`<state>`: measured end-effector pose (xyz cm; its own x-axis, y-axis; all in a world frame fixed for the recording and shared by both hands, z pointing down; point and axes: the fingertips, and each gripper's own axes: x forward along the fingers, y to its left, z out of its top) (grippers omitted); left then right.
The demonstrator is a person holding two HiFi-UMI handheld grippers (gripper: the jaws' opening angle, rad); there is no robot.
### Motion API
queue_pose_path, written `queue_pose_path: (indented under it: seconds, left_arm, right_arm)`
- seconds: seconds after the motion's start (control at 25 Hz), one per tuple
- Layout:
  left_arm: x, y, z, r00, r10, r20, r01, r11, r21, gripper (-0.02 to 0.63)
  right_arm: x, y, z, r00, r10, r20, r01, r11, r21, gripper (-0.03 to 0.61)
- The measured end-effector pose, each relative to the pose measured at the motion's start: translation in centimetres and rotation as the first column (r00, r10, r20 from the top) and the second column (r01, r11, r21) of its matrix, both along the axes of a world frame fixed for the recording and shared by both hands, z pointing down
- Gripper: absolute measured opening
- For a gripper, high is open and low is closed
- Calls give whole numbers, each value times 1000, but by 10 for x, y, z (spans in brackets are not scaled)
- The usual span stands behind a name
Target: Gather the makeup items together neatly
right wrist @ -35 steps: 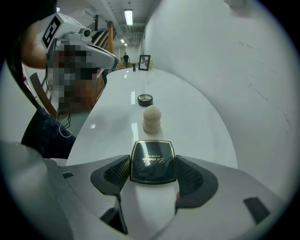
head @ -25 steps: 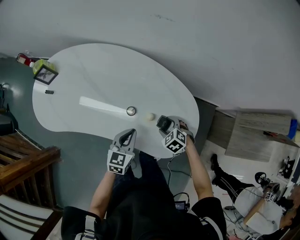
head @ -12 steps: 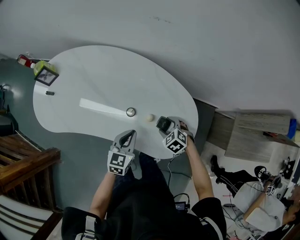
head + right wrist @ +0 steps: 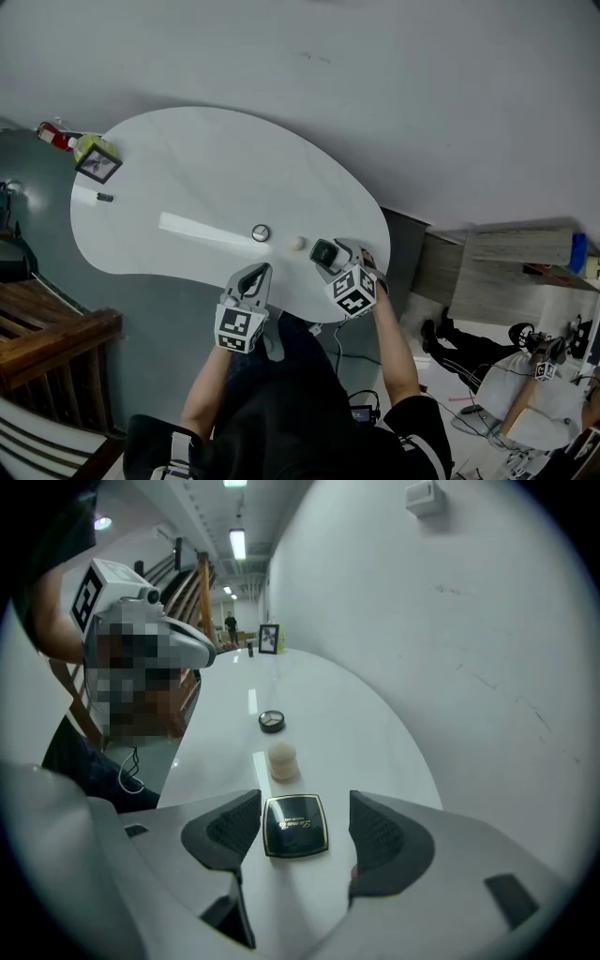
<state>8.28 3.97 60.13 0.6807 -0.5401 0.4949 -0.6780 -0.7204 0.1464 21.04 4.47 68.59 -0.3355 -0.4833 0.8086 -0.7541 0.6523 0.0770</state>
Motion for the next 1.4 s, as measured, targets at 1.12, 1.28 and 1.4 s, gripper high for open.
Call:
queue_pose_path:
  seconds: [1.12, 1.28, 1.4]
  left_arm:
    - [-2, 19, -117, 994, 47, -99, -23, 972, 233, 20]
    - [-2, 24, -125, 992, 55, -112, -26, 968, 250, 20]
    - [-2, 25, -126, 991, 64, -116, -33, 967, 253, 20]
  right_arm:
    - [16, 34, -193, 825, 428, 370, -560, 708, 431, 54]
    - [12, 45, -200, 820, 435, 373, -570, 682, 458, 45]
    - [8, 54, -200, 813, 440, 381, -579, 679, 452, 41]
